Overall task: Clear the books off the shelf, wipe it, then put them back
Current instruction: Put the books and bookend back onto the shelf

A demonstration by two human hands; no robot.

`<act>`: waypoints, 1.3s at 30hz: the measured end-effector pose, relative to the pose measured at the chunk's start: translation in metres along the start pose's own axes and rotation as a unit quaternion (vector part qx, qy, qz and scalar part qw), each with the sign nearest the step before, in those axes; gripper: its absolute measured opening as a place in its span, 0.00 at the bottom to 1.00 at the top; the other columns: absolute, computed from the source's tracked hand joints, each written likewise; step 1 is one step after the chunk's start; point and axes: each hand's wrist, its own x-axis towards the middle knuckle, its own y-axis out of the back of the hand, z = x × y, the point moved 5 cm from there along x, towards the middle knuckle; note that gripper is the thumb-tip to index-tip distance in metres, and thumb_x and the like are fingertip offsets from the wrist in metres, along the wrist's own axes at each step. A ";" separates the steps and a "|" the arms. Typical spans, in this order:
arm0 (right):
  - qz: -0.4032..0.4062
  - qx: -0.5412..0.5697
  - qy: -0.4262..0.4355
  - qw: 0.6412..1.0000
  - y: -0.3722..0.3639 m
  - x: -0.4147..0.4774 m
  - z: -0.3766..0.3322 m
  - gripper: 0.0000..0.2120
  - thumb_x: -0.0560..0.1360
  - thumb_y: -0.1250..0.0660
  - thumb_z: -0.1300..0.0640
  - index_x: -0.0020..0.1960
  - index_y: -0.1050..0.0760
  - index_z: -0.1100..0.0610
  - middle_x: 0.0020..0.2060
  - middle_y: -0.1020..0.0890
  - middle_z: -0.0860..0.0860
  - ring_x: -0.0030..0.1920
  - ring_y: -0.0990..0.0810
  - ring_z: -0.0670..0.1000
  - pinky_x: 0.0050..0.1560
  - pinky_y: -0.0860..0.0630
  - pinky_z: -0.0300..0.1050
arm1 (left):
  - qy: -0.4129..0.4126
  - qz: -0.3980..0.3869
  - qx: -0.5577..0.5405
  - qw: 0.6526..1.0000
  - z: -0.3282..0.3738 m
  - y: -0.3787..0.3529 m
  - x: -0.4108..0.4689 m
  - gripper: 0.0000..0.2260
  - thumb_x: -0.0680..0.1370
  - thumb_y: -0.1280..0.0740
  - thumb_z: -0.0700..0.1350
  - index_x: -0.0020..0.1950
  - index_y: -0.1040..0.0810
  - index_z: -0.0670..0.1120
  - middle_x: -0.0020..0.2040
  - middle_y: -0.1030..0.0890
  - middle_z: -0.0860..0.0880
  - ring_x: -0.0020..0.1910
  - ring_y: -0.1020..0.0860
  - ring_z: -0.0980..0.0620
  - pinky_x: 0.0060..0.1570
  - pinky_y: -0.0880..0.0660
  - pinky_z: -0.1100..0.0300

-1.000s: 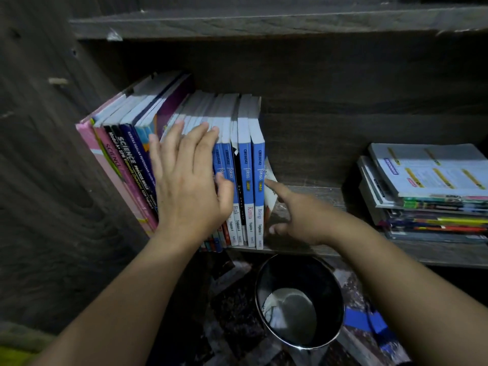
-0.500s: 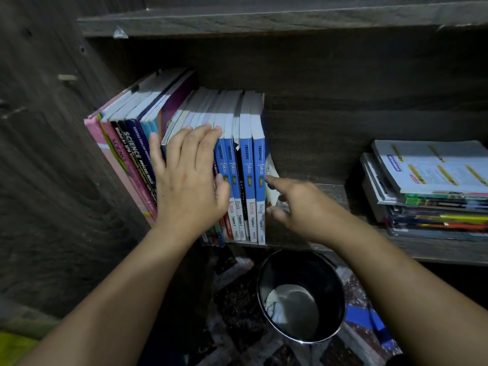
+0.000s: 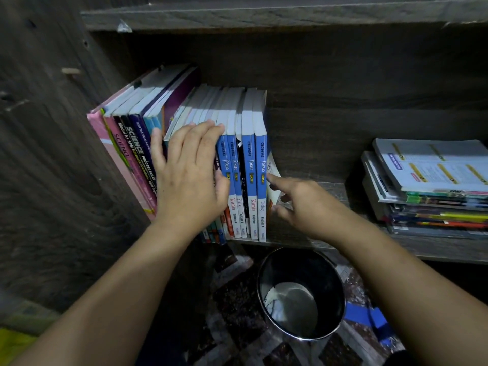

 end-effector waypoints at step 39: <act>0.032 0.042 0.015 0.999 0.010 0.009 0.009 0.33 0.76 0.32 0.57 0.76 0.42 0.42 0.71 0.30 0.48 0.66 0.28 0.49 0.64 0.31 0.44 | 0.070 -0.109 0.102 0.986 0.044 0.008 0.005 0.30 0.71 0.41 0.50 0.74 0.34 0.46 0.79 0.52 0.42 0.75 0.50 0.36 0.67 0.47 0.38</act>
